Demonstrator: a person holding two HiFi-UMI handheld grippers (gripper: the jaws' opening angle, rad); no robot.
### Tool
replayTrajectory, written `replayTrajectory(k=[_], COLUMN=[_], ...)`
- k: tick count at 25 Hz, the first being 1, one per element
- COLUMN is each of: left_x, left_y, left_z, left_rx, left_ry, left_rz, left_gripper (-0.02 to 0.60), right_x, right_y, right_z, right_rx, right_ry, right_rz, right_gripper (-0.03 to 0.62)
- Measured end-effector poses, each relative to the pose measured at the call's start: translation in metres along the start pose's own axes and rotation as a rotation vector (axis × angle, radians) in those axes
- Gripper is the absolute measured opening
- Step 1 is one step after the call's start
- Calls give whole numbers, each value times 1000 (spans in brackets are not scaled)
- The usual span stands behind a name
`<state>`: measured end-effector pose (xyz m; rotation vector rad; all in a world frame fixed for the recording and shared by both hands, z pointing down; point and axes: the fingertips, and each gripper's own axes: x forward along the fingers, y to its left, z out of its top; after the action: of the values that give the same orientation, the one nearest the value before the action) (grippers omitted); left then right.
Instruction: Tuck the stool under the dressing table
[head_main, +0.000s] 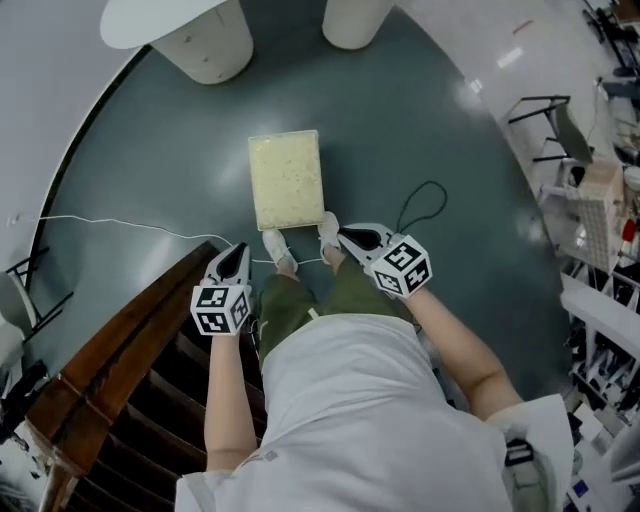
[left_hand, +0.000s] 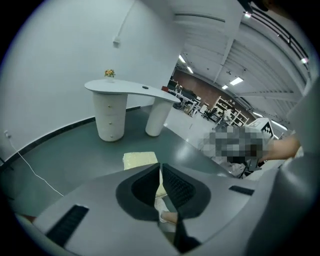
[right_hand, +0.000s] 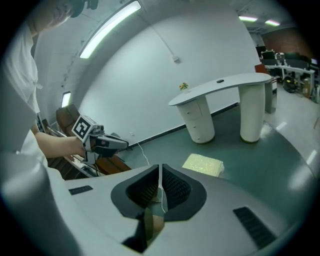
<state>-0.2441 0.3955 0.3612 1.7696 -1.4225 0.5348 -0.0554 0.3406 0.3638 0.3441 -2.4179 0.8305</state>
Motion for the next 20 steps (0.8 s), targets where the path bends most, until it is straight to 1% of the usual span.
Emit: replayTrajectory(k=[4, 6, 10, 12, 16, 18, 20], left_x=[30, 42, 69, 85, 119, 137, 153], left_y=[24, 34, 48, 55, 71, 78, 85], left_z=[-30, -46, -73, -88, -119, -134, -149], left_rx=[27, 36, 43, 79, 173, 200, 215], left_ry=[99, 149, 223, 257, 336, 366, 394], left_rz=[-52, -74, -131, -145, -145, -155, -166], left_gripper=[8, 23, 83, 122, 199, 221, 241], right_x=[26, 41, 72, 87, 117, 130, 144], right_y=[-15, -19, -27, -36, -60, -73, -84], right_z=[-24, -38, -73, -94, -130, -147, -163], right_rx=[49, 60, 56, 35, 14, 16, 24], right_ry=[21, 50, 125, 166, 237, 272, 302], right_rz=[-77, -102, -133, -152, -193, -212, -220], right_gripper=[44, 56, 105, 125, 165, 200, 212])
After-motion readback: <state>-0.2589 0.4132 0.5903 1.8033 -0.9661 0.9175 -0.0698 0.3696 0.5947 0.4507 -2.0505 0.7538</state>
